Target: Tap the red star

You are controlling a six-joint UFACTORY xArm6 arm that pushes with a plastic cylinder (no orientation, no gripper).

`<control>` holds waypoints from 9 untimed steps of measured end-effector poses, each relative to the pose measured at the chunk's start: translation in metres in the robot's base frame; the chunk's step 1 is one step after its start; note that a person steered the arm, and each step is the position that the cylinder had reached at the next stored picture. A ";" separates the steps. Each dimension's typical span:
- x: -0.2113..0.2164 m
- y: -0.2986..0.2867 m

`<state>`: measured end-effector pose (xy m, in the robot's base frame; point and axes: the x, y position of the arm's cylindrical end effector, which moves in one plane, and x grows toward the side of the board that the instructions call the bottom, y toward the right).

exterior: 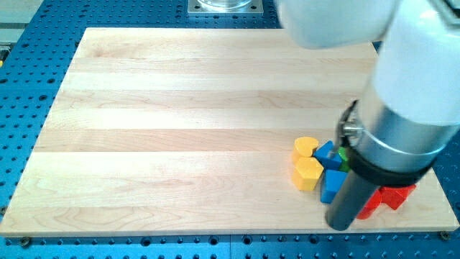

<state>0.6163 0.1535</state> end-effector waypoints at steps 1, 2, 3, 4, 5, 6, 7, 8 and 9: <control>0.001 0.006; 0.001 0.057; 0.002 0.060; 0.000 0.135; -0.018 0.190; -0.053 0.169; -0.047 0.150; -0.049 0.139; -0.045 0.132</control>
<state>0.5718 0.2851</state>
